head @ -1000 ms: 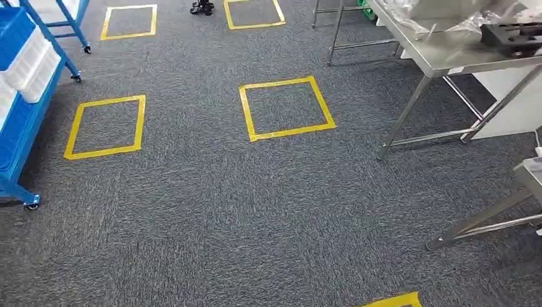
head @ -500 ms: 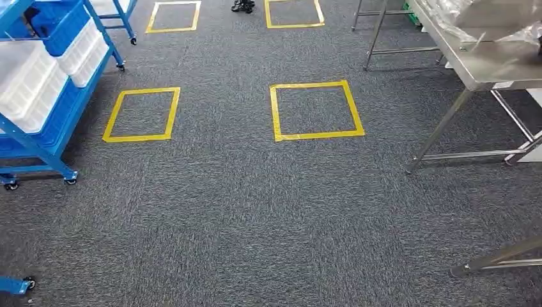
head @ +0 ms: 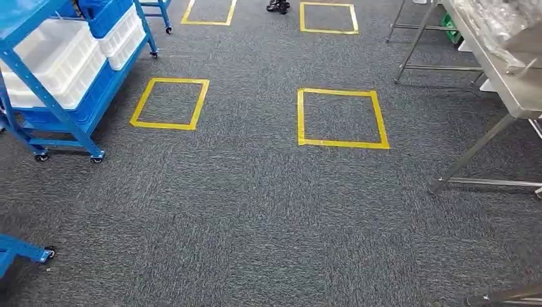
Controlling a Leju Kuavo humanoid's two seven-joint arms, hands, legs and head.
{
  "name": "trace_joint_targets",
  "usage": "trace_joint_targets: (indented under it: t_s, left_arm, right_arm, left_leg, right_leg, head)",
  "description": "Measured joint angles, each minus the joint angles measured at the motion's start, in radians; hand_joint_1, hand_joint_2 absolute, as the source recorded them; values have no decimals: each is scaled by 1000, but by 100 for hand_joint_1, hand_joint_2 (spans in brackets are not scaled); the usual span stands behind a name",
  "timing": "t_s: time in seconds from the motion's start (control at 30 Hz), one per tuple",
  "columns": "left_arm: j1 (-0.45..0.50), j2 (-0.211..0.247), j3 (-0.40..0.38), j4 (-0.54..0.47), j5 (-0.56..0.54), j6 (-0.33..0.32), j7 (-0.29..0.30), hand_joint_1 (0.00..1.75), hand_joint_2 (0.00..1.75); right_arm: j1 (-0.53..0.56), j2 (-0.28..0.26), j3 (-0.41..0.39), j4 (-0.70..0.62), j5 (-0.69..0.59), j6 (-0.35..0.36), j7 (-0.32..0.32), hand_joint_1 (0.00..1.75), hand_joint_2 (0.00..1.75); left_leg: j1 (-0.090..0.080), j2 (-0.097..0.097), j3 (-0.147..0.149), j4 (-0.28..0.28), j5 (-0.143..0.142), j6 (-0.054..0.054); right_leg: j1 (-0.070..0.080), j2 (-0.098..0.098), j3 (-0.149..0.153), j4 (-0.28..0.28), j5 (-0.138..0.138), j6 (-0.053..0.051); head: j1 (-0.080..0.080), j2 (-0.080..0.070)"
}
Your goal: Take the parts from the cabinet and place them on the table.
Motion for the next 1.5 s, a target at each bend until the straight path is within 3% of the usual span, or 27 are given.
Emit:
trace_joint_targets:
  t_s: [0.07,0.1,0.13,0.27,0.3,0.33,0.37,0.43,0.47,0.5,0.57,0.6,0.63,0.77,0.8,0.87,0.97,1.03,1.1,1.13,1.17,1.27,1.3,1.37,1.4,1.47,1.5]
  left_arm:
    - [-2,-3,16,0,27,-10,-1,0,0]
    - [-3,-3,24,0,48,-17,-1,0,0]
    - [-5,-6,39,0,73,-24,-1,0,0]
    - [-6,-10,113,0,135,-34,-3,0,0]
    - [-6,-11,120,0,135,-34,-3,0,0]
    - [-6,-11,125,0,130,-34,-3,0,0]
    - [-9,-13,130,0,129,-34,-2,0,0]
    - [-10,-15,141,0,128,-34,2,0,0]
    - [-7,-15,142,0,124,-33,7,0,0]
    - [-2,-15,142,0,119,-33,10,0,0]
    - [3,-15,142,0,111,-30,17,0,0]
    - [3,-15,142,0,105,-27,20,0,0]
    - [2,-15,142,0,104,-26,25,0,0]
    - [4,-14,142,0,101,-16,36,0,0]
    - [5,-14,142,0,101,-16,37,0,0]
    - [2,-15,143,0,102,-16,38,0,0]
    - [0,-16,143,0,105,-18,38,0,0]
    - [3,-16,143,0,106,-19,38,0,0]
    - [2,-17,143,0,107,-25,37,0,0]
    - [2,-18,143,0,107,-28,36,0,0]
    - [0,-19,144,0,107,-28,35,0,0]
    - [2,-21,150,0,111,-37,35,0,0]
    - [2,-21,152,0,113,-37,35,0,0]
    - [1,-23,158,0,118,-38,37,0,0]
    - [-1,-24,159,0,120,-38,38,0,0]
    - [-3,-25,163,0,127,-38,40,0,0]
    - [-1,-26,165,0,131,-38,40,0,0]
  right_arm:
    - [3,-4,-2,1,0,0,-1,0,0]
    - [3,-6,-2,1,0,0,-3,0,0]
    - [6,-7,-3,3,0,0,-5,0,0]
    - [5,-8,-12,3,7,0,-12,0,0]
    - [8,-8,-12,4,10,0,-13,0,0]
    - [10,-10,-12,4,11,0,-14,0,0]
    - [11,-11,-12,4,14,1,-14,0,0]
    - [13,-13,-12,4,21,10,-13,0,0]
    - [14,-14,-12,4,25,15,-12,0,0]
    - [13,-15,-12,4,28,17,-8,0,0]
    - [12,-15,-12,4,30,18,-6,0,0]
    - [11,-15,-12,4,32,21,-5,0,0]
    - [11,-15,-12,4,34,25,-5,0,0]
    - [8,-14,-12,4,43,36,3,0,0]
    - [6,-14,-12,4,45,36,6,0,0]
    - [7,-16,-12,4,47,38,10,0,0]
    - [12,-19,-11,5,49,45,16,0,0]
    - [13,-20,-11,5,49,45,16,0,0]
    - [12,-23,-11,5,49,42,17,0,0]
    - [15,-26,-12,5,49,40,17,0,0]
    - [17,-27,-12,6,49,37,18,0,0]
    - [13,-27,-12,6,52,32,16,0,0]
    - [14,-27,-12,6,54,32,16,0,0]
    - [15,-30,-12,6,61,34,16,0,0]
    - [16,-30,-12,6,64,36,16,0,0]
    - [17,-30,-12,6,66,41,16,0,0]
    - [17,-31,-12,6,67,43,16,0,0]
  left_leg:
    - [2,-24,1,6,-3,-5]
    - [3,-33,1,11,-5,-9]
    - [0,-39,-5,18,-10,-16]
    - [4,-65,-17,16,-7,-43]
    - [5,-51,-16,26,-14,-45]
    - [2,-11,-29,57,-38,-48]
    - [3,10,-61,124,-78,-51]
    - [6,23,-138,290,-154,-57]
    - [7,25,-160,336,-162,-58]
    - [8,27,-156,330,-148,-58]
    - [7,37,-86,191,-71,-54]
    - [6,56,-32,92,-29,-48]
    - [-1,112,3,21,-26,-38]
    - [-14,80,-2,16,-23,-21]
    - [-1,69,13,1,-11,-11]
    - [0,54,9,-5,-3,-3]
    - [-1,22,5,-4,-1,0]
    - [-1,-2,8,-3,-1,-1]
    - [1,-26,10,4,-4,-7]
    - [2,-35,7,9,-8,-12]
    - [-4,-42,0,19,-11,-19]
    - [2,-63,-9,10,-6,-37]
    - [0,-71,-10,13,-8,-42]
    - [2,1,-39,82,-58,-48]
    - [3,17,-77,163,-102,-54]
    - [7,24,-150,313,-160,-61]
    - [9,25,-163,337,-157,-63]
  right_leg:
    - [-8,7,69,-155,95,1]
    - [-13,30,110,-244,135,1]
    - [-16,74,123,-276,124,5]
    - [-5,41,122,-284,134,-22]
    - [-10,28,125,-291,139,-31]
    - [-9,19,125,-292,138,-37]
    - [-7,9,125,-292,137,-43]
    - [-2,-17,124,-292,135,-46]
    - [0,-28,124,-292,134,-46]
    - [1,-38,124,-292,134,-47]
    - [2,-57,127,-292,132,-44]
    - [3,-67,131,-292,130,-42]
    - [5,-75,135,-292,128,-38]
    - [5,-107,144,-294,125,-18]
    - [7,-108,144,-291,119,-7]
    - [0,-22,112,-213,64,-1]
    - [-2,-2,4,6,-25,5]
    - [-3,-2,15,-29,27,5]
    - [-7,14,92,-195,122,4]
    - [-11,50,124,-274,144,2]
    - [-8,74,130,-288,131,3]
    - [-2,49,128,-286,133,-12]
    - [-11,38,130,-294,137,-19]
    - [-9,15,133,-300,138,-35]
    - [-7,4,133,-299,137,-37]
    - [-4,-20,132,-298,135,-40]
    - [-3,-31,133,-298,134,-40]
  head:
    - [0,0]
    - [0,0]
    - [0,0]
    - [0,0]
    - [0,0]
    - [0,0]
    - [0,0]
    - [0,0]
    - [0,0]
    - [0,0]
    - [0,0]
    - [0,0]
    - [0,0]
    - [0,0]
    - [0,0]
    - [0,0]
    - [0,0]
    - [0,0]
    - [0,0]
    - [0,0]
    - [0,0]
    - [0,0]
    - [0,0]
    - [0,0]
    - [0,0]
    - [0,0]
    - [0,0]
